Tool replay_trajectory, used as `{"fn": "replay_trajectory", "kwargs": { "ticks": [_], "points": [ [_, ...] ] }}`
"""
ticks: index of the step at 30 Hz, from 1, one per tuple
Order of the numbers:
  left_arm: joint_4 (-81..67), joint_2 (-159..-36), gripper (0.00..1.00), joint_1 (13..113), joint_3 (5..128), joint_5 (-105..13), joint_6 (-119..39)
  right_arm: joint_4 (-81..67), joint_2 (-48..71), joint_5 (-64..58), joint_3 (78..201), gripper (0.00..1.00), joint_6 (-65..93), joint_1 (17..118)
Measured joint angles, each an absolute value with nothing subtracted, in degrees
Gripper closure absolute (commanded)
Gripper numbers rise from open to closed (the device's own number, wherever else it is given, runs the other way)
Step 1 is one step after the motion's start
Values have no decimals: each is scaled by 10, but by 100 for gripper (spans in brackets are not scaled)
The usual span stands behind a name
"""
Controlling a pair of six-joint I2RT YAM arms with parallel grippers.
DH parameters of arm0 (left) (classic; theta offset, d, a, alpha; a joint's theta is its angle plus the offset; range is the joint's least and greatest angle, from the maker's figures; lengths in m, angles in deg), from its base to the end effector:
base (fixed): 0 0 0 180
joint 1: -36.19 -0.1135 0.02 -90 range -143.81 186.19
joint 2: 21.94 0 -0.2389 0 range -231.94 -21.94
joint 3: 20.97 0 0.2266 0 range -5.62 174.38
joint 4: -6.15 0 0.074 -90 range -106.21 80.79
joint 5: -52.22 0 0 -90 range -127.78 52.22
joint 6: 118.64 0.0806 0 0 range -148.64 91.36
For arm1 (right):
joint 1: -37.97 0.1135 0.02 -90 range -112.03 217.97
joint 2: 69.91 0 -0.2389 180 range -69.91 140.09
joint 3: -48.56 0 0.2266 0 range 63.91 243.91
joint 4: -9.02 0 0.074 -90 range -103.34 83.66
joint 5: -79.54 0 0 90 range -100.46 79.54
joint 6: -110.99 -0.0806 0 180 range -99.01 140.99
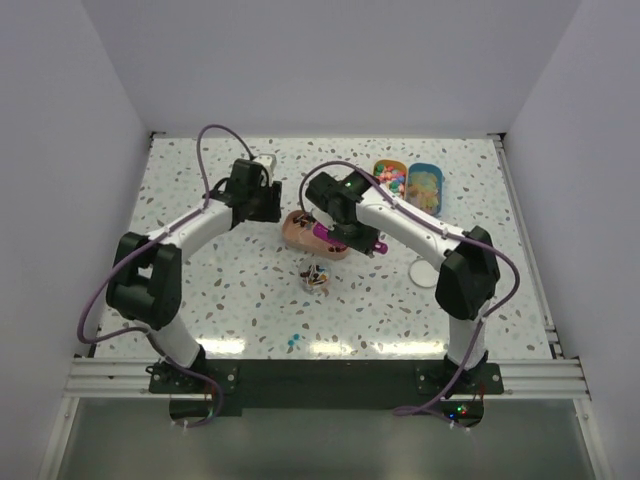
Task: Pack the candies
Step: Scoop the fake candies from the storage box.
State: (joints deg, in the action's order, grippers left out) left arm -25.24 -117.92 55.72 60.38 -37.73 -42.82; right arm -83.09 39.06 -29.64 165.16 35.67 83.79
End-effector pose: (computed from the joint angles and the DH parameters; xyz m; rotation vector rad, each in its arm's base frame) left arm 0.3501 -0.1241 0.1826 0.1112 2.3895 -0.2791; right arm 0.2536 0.2230 0.2201 -1.4543 2.5411 -0.4386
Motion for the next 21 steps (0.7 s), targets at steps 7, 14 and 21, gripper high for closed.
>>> {"fn": "replay_trajectory", "kwargs": {
  "ticks": [7,14,21],
  "points": [
    [-270,-1269,52,577,658,-395,-431,-831,441,-258,1671,100,361,836],
    [-271,-1294,66,593,663,-407,-431,-831,464,-254,1684,100,360,835],
    [-272,-1304,78,602,663,-408,-430,-830,472,-259,1685,100,353,829]
  ]
}}
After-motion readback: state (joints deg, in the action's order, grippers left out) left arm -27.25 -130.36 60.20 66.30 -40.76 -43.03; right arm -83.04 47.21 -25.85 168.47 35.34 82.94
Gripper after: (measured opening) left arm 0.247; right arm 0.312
